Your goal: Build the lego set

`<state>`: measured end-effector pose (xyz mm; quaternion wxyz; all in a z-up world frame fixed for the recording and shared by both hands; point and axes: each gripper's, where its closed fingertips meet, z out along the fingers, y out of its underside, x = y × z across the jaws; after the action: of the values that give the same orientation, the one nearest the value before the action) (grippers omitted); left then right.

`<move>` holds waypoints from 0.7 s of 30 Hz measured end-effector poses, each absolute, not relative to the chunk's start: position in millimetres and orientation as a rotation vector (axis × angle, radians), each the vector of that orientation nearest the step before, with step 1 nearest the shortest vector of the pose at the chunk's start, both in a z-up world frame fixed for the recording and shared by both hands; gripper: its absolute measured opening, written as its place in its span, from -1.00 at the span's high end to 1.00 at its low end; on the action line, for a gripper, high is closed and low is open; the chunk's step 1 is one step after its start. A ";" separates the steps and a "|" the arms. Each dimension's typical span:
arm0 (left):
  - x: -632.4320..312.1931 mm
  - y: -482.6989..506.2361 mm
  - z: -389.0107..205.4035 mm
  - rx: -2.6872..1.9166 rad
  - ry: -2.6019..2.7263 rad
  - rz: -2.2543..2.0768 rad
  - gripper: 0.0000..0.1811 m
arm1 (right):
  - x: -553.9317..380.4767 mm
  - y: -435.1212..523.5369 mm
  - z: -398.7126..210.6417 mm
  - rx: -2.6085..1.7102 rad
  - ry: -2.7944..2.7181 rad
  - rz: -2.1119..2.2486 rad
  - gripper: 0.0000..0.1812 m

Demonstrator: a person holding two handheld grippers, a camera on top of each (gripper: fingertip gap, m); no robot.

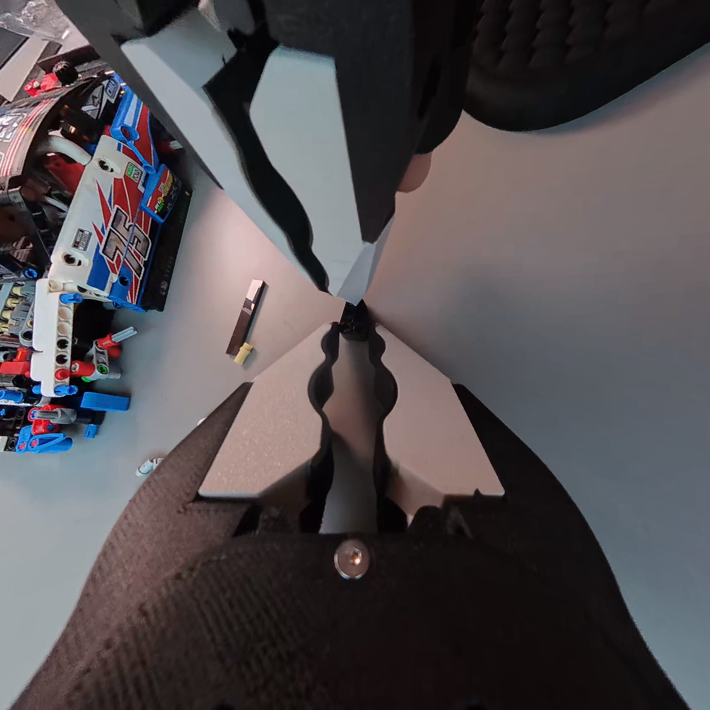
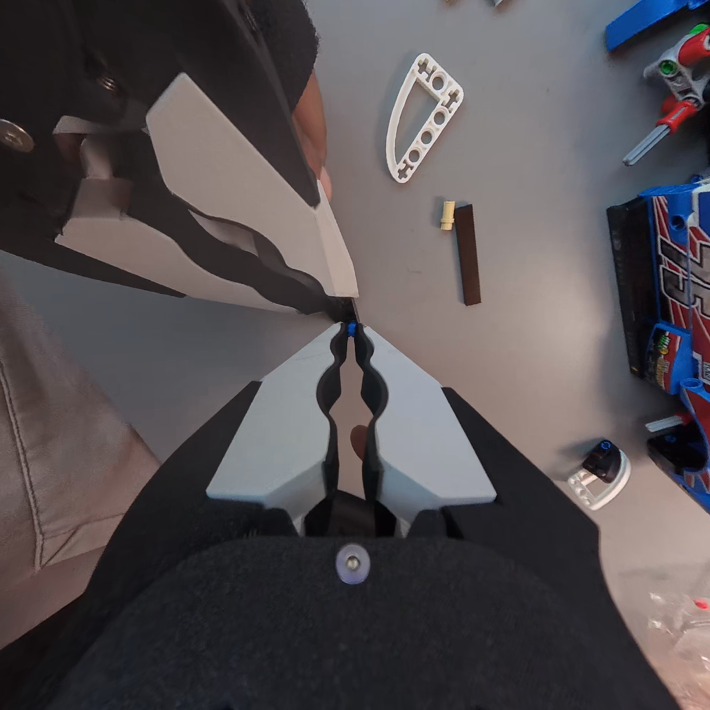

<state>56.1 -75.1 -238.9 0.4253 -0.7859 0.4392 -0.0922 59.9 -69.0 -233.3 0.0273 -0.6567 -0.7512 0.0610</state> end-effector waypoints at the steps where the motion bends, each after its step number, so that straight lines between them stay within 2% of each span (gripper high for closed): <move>1: 56.3 -75.1 -238.8 -1.964 1.099 -0.228 0.86 | 61.0 -69.0 -233.1 -2.038 -2.311 0.214 0.99; 14: 56.8 -75.4 -239.4 -1.957 1.108 -0.206 0.86 | 55.2 -68.3 -234.8 -1.920 -2.257 0.292 0.98; 21: 56.5 -75.2 -239.3 -1.958 1.105 -0.207 0.86 | 53.6 -67.3 -233.3 -1.948 -2.029 0.535 0.99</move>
<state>56.5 -75.2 -239.3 0.4275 -0.7840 0.4425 -0.0828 53.6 -67.3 -233.3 0.1389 -0.6739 -0.7017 0.1849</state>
